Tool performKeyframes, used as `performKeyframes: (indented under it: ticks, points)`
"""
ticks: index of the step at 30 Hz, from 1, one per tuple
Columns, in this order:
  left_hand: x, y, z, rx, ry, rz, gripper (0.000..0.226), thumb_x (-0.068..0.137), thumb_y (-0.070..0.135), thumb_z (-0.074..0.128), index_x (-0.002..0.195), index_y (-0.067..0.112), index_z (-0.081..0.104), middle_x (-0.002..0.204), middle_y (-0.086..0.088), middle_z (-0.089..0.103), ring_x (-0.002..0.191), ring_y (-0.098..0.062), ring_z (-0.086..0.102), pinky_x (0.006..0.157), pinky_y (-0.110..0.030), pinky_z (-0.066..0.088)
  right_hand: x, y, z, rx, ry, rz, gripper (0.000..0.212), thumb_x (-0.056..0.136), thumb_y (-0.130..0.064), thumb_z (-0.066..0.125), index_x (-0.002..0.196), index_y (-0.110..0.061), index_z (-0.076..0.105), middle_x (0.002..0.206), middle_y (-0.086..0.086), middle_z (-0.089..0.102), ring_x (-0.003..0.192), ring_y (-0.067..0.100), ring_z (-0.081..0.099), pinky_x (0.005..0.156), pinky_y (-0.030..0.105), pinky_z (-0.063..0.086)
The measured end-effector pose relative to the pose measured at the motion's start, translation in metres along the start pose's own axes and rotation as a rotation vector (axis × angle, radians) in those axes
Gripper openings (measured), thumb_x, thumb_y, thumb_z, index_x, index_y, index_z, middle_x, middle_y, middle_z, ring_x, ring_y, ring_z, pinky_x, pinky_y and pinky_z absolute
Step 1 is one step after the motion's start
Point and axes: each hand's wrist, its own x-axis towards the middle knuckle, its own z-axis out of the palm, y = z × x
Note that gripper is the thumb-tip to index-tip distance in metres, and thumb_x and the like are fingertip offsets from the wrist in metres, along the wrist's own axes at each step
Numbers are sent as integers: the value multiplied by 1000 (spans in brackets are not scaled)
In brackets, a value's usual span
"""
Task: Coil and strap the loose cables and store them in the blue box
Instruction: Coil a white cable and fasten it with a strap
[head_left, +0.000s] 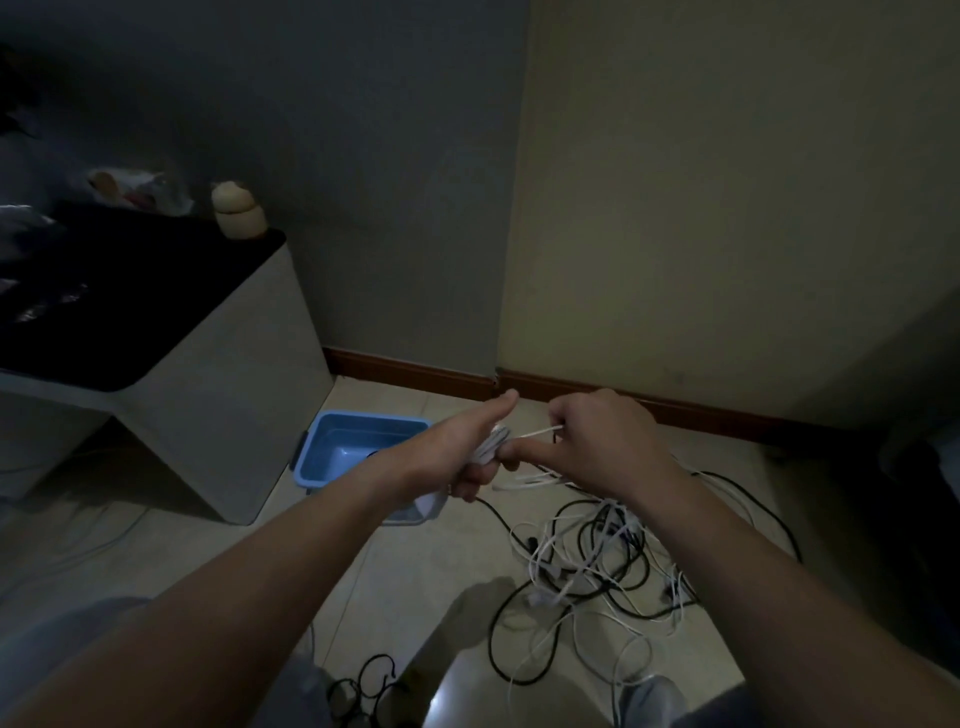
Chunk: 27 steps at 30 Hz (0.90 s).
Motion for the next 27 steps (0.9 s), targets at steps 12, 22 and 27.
performKeyframes:
  ticks: [12,22,27]
  points:
    - [-1,0,-5,744,175,-30,38,95,46,57,77,14,68,77,-7,68,67,-18,60,65,-33,48,4,19,9,341,-195,-98,38,72,-5,63,72,-35,41,71,-9,49,67,8,46,61,38,44]
    - [-12,14,-4,202,95,142,36,96,40,58,67,17,58,56,-4,43,48,-16,36,46,-25,32,2,32,15,400,-195,-55,34,70,-1,61,73,-29,42,75,-6,51,69,15,48,60,38,43]
    - [-14,17,-10,-286,62,165,46,100,40,44,61,18,53,46,0,21,39,-14,18,44,-25,25,-2,43,16,600,-248,55,18,77,-12,69,76,-28,61,81,-5,64,74,12,60,71,40,53]
